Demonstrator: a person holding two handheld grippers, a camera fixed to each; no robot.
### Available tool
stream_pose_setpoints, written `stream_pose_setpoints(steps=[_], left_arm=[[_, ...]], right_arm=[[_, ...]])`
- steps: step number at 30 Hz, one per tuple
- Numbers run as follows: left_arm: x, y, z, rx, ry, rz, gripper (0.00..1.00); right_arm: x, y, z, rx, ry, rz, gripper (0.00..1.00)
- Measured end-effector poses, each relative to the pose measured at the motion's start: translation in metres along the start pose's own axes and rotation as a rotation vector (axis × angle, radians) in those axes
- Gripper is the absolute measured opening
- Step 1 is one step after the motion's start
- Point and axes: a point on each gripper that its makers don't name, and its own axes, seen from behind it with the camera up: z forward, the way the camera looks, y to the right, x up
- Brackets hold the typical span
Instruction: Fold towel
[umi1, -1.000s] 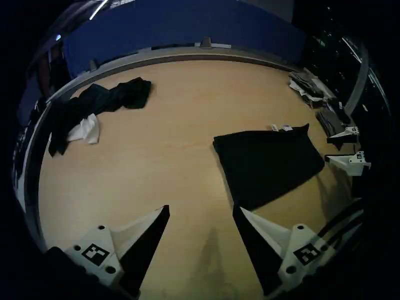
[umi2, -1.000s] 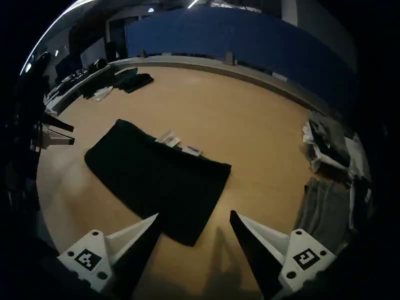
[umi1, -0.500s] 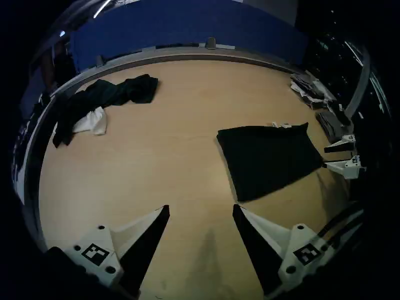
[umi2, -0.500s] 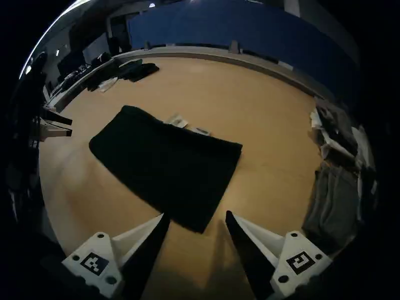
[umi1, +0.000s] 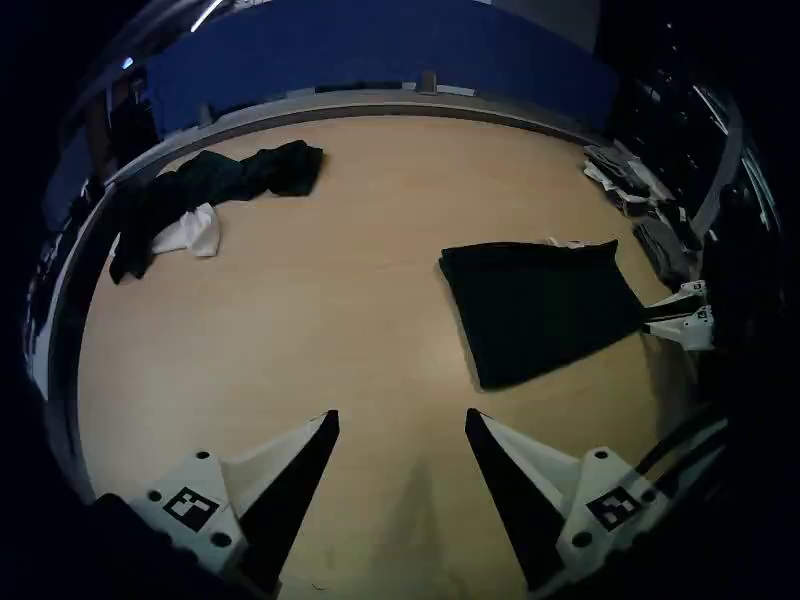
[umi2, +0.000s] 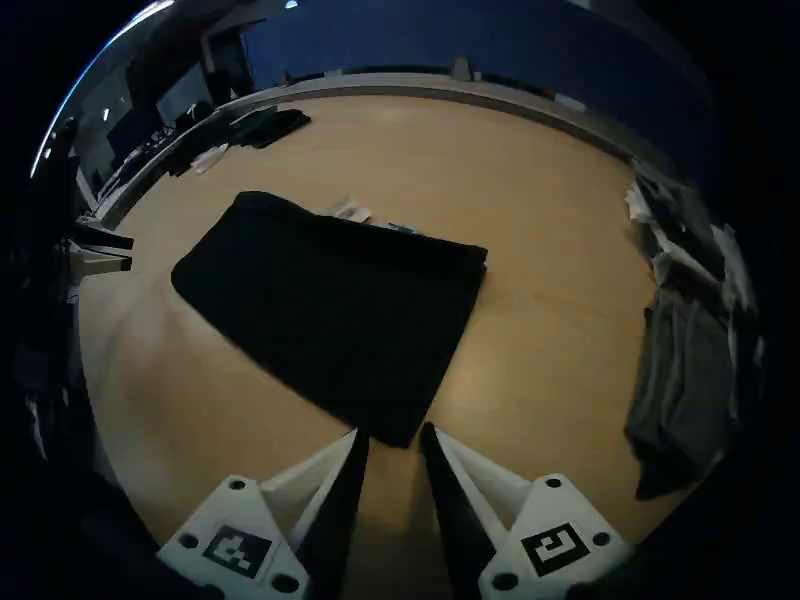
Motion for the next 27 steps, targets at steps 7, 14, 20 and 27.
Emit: stream_pose_setpoints(steps=[7, 14, 20, 27], left_arm=[[-0.005, -0.001, -0.001, 0.0, -0.008, -0.001, 0.94], [-0.008, -0.003, -0.001, 0.002, -0.013, 0.003, 0.94], [-0.007, -0.003, 0.0, -0.001, -0.012, -0.001, 0.94], [-0.009, -0.002, 0.0, -0.004, -0.016, 0.002, 0.94]], right_arm=[[0.0, 0.003, -0.001, -0.009, -0.004, 0.0, 0.09], [0.002, -0.002, -0.003, 0.006, -0.003, -0.013, 0.04], [0.011, -0.002, -0.008, 0.004, 0.013, -0.022, 0.03], [0.019, -0.004, -0.013, 0.007, 0.029, -0.024, 0.03]])
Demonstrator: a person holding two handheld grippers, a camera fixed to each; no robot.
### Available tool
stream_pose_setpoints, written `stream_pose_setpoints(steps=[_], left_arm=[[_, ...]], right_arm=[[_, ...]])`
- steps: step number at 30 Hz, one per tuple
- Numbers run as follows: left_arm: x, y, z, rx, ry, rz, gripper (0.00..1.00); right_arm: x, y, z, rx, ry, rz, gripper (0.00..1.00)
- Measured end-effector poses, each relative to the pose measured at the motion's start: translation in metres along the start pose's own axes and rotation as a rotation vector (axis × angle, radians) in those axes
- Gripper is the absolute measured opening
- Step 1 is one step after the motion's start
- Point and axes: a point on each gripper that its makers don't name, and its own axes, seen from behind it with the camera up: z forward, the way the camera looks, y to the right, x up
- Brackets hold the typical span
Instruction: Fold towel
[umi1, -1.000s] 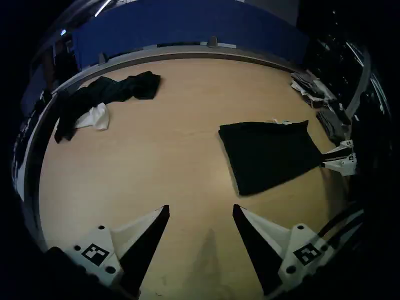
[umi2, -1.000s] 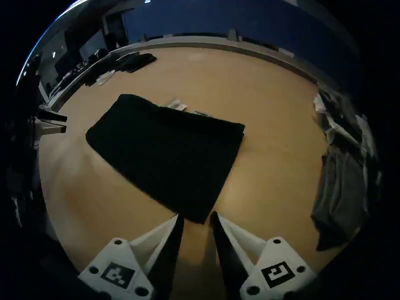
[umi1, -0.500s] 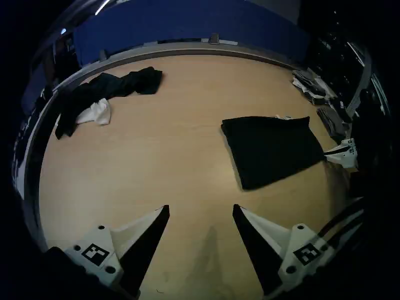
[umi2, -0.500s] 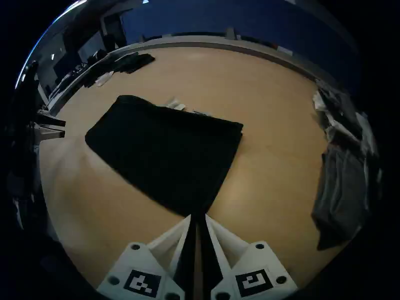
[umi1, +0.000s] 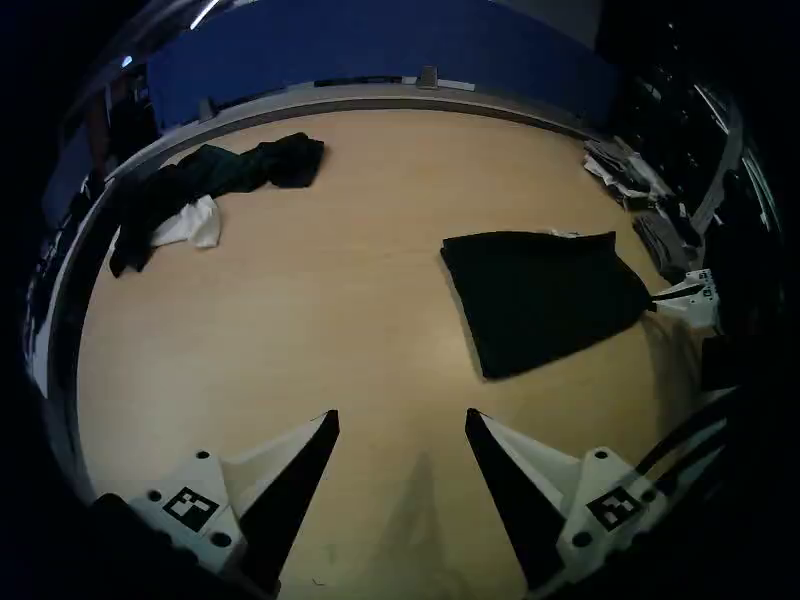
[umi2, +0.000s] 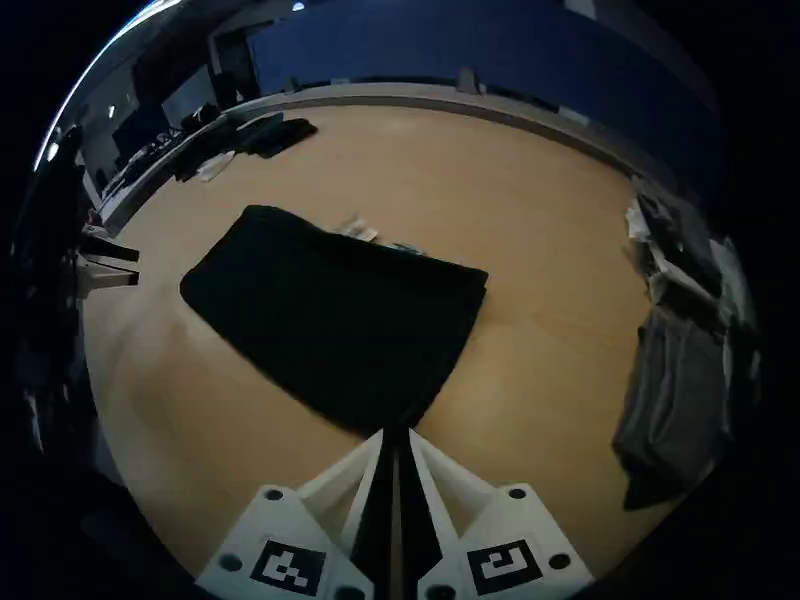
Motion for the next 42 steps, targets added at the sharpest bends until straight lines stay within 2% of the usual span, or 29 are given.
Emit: stream_pose_setpoints(steps=[9, 15, 32, 42], left_arm=[[0.002, 0.0, -0.002, -0.001, 0.002, 0.003, 0.94], [0.002, 0.0, -0.006, -0.002, 0.006, 0.001, 0.94], [-0.001, -0.008, -0.014, 0.001, 0.02, -0.012, 0.94], [-0.004, -0.017, -0.02, 0.006, 0.034, -0.038, 0.94]], right_arm=[[0.041, -0.01, -0.015, 0.012, 0.07, -0.045, 0.02], [0.07, -0.022, -0.017, 0.031, 0.104, -0.084, 0.02], [0.116, -0.054, -0.008, 0.07, 0.139, -0.161, 0.02], [0.148, -0.087, 0.005, 0.111, 0.155, -0.23, 0.02]])
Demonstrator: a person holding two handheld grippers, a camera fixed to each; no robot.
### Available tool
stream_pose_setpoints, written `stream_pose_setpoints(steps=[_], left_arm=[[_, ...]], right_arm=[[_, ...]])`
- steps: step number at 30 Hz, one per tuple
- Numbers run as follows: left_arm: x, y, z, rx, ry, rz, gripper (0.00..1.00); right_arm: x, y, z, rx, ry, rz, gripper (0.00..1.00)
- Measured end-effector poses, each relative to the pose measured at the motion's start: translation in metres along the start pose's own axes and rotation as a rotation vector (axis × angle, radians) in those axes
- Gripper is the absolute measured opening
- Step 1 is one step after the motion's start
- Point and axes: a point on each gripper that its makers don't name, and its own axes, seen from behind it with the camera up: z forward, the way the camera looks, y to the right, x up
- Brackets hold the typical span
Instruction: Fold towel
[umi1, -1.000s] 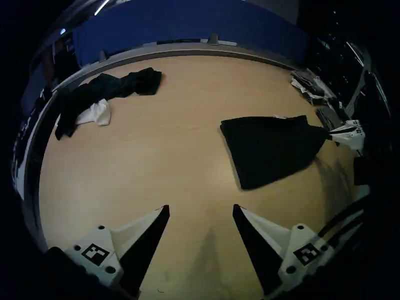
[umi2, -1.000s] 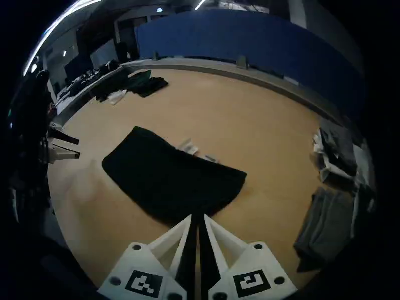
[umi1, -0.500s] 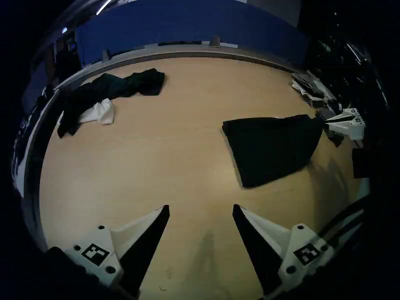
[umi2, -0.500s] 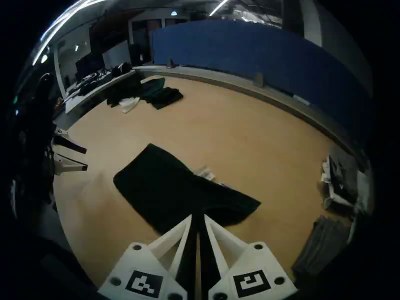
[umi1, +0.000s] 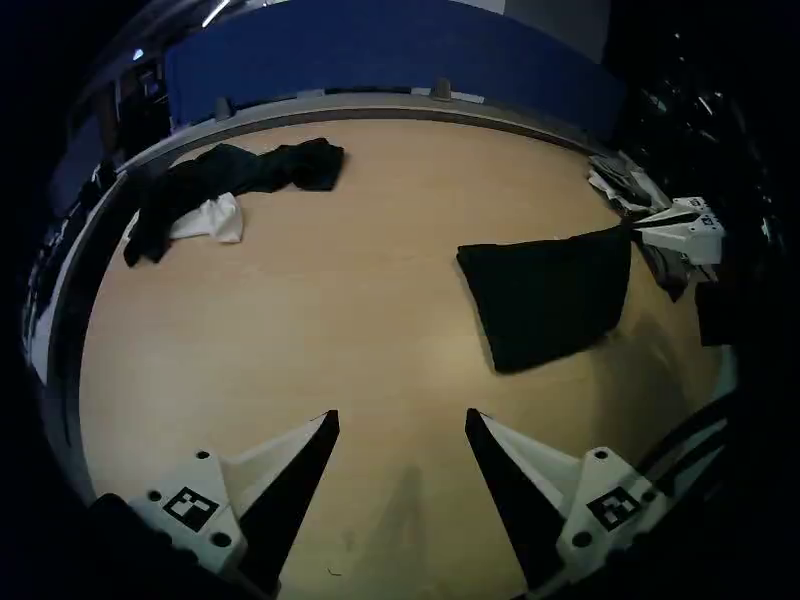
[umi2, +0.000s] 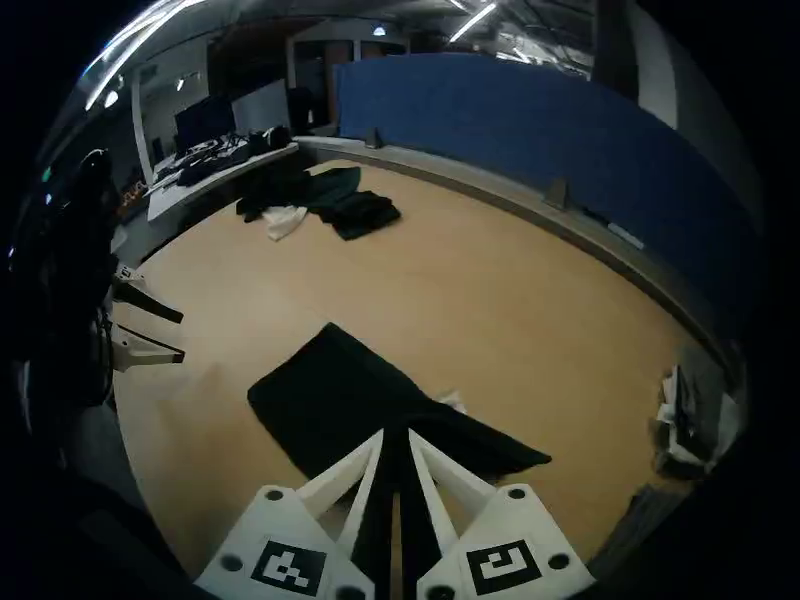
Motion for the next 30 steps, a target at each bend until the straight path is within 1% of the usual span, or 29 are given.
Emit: stream_pose_setpoints(steps=[8, 15, 20, 24, 27, 30], left_arm=[[-0.004, -0.011, -0.007, 0.01, 0.01, -0.021, 0.94], [-0.007, -0.02, -0.009, 0.018, 0.015, -0.048, 0.94], [-0.009, -0.024, -0.009, 0.019, 0.018, -0.062, 0.94], [-0.01, -0.025, -0.008, 0.017, 0.02, -0.071, 0.94], [-0.01, -0.026, -0.007, 0.015, 0.021, -0.074, 0.94], [-0.011, -0.026, -0.006, 0.014, 0.02, -0.075, 0.94]], right_arm=[[0.017, -0.035, 0.024, 0.065, -0.012, -0.06, 0.02], [0.022, -0.07, 0.046, 0.126, -0.034, -0.117, 0.02], [0.023, -0.096, 0.061, 0.172, -0.05, -0.146, 0.02], [0.014, -0.118, 0.075, 0.214, -0.076, -0.154, 0.02], [0.0, -0.133, 0.083, 0.247, -0.103, -0.155, 0.02], [-0.017, -0.142, 0.091, 0.265, -0.138, -0.155, 0.02]])
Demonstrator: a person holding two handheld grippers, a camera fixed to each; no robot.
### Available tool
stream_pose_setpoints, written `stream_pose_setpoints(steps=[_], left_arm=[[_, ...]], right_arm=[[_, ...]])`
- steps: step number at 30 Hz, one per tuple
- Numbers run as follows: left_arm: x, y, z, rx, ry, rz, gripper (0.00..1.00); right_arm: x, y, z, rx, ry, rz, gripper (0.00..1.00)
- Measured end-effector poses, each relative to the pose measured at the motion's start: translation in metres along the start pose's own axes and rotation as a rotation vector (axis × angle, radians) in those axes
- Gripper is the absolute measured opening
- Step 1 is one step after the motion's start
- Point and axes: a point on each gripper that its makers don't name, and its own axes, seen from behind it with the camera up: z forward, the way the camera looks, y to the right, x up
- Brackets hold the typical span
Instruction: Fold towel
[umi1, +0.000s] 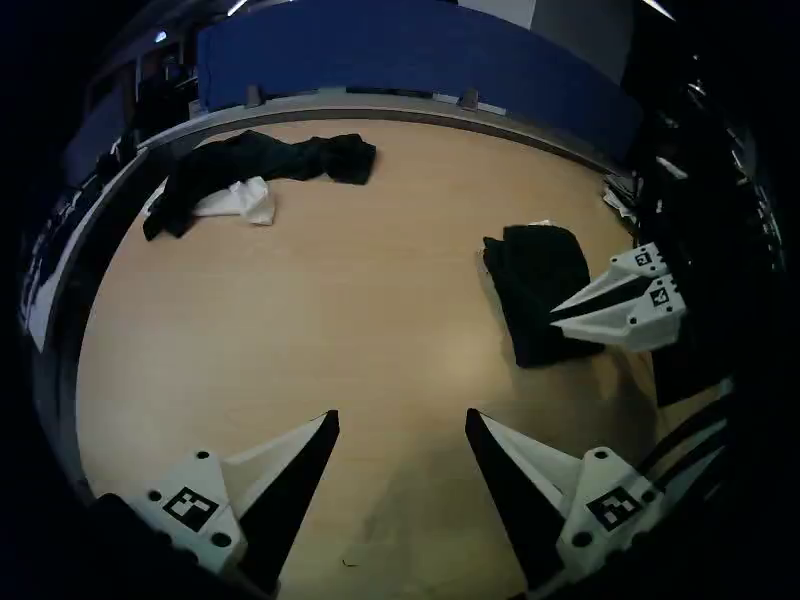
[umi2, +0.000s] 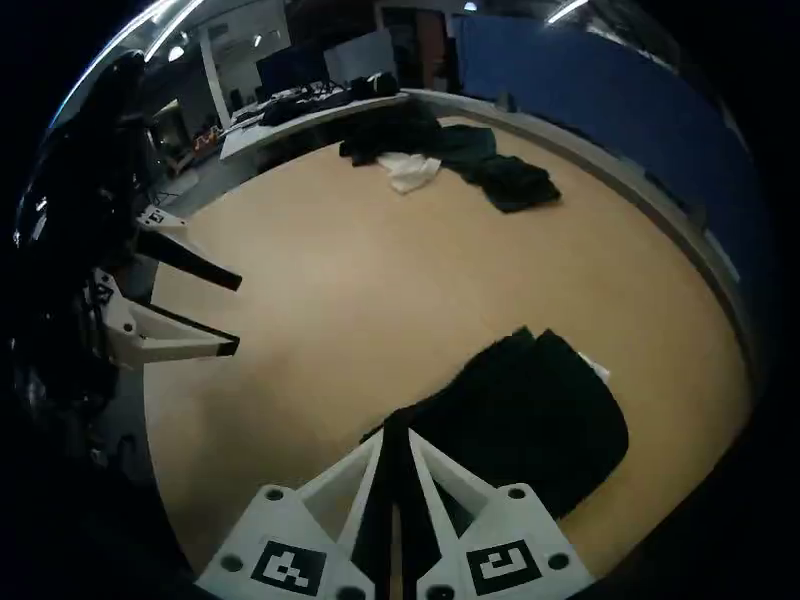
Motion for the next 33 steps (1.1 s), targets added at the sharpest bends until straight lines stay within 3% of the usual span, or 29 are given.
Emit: stream_pose_setpoints(steps=[6, 14, 20, 26, 30, 33], left_arm=[[-0.001, 0.0, 0.002, -0.002, -0.002, 0.002, 0.94], [0.001, 0.002, 0.004, -0.005, -0.003, 0.009, 0.94], [0.003, 0.003, 0.004, -0.004, -0.004, 0.015, 0.94], [0.003, 0.003, 0.005, -0.003, -0.006, 0.017, 0.94], [0.003, 0.004, 0.007, -0.002, -0.006, 0.02, 0.94], [0.004, 0.005, 0.008, -0.002, -0.007, 0.022, 0.94]], right_arm=[[-0.016, -0.008, 0.012, 0.026, -0.03, 0.036, 0.02], [-0.016, -0.005, 0.007, 0.035, -0.017, 0.078, 0.07], [-0.01, -0.005, 0.001, 0.029, 0.014, 0.088, 0.39], [-0.005, -0.003, -0.008, 0.028, 0.037, 0.081, 0.57], [0.002, 0.0, -0.017, 0.018, 0.073, 0.077, 0.81], [0.001, 0.007, -0.027, -0.01, 0.09, 0.079, 0.86]])
